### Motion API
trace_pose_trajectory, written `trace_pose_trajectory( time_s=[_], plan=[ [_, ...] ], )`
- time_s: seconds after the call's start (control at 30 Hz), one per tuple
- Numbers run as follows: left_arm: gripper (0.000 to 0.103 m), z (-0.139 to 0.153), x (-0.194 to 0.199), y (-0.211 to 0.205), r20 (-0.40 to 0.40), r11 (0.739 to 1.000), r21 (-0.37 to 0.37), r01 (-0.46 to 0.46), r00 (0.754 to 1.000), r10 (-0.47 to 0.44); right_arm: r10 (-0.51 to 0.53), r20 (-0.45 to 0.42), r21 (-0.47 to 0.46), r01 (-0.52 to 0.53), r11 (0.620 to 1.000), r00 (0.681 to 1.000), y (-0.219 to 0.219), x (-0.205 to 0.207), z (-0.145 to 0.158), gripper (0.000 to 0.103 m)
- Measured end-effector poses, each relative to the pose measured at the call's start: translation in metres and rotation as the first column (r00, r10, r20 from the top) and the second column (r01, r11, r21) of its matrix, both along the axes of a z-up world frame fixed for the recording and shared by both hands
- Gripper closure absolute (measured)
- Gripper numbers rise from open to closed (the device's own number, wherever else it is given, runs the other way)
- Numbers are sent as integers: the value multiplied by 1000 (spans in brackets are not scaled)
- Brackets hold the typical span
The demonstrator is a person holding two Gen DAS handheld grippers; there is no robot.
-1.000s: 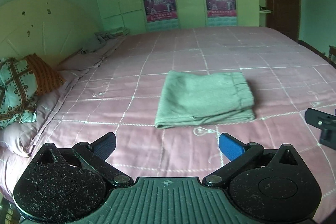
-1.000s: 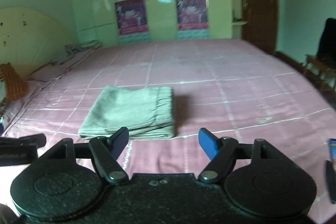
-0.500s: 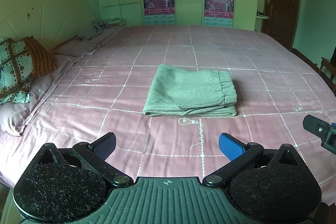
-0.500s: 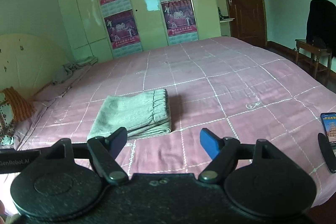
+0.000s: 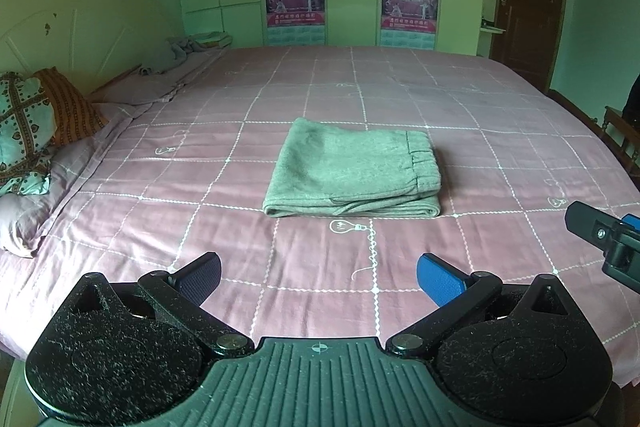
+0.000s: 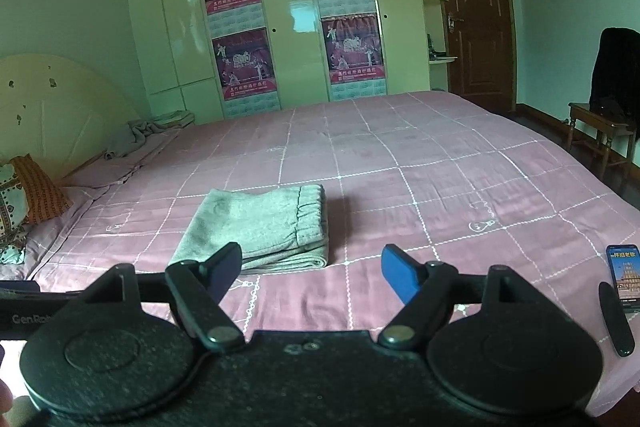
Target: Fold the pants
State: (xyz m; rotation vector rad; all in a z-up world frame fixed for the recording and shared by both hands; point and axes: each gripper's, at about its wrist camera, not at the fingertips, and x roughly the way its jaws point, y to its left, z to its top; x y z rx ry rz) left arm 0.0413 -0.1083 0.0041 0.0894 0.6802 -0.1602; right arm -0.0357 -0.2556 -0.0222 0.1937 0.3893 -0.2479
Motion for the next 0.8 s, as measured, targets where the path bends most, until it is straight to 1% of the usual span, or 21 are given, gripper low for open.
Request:
trace_pose_trajectory(
  time_s=[0.3,0.8],
  plan=[
    [0,-2,1,2,-4,1000,-1,-8,1000,8,2,5,-16,-2,1000,1000,2,0,1,26],
    [0,-2,2,4,-5,1000,-5,-9,1000,9,18,2,-10,-18,1000,1000,3,1,2,26]
  ],
)
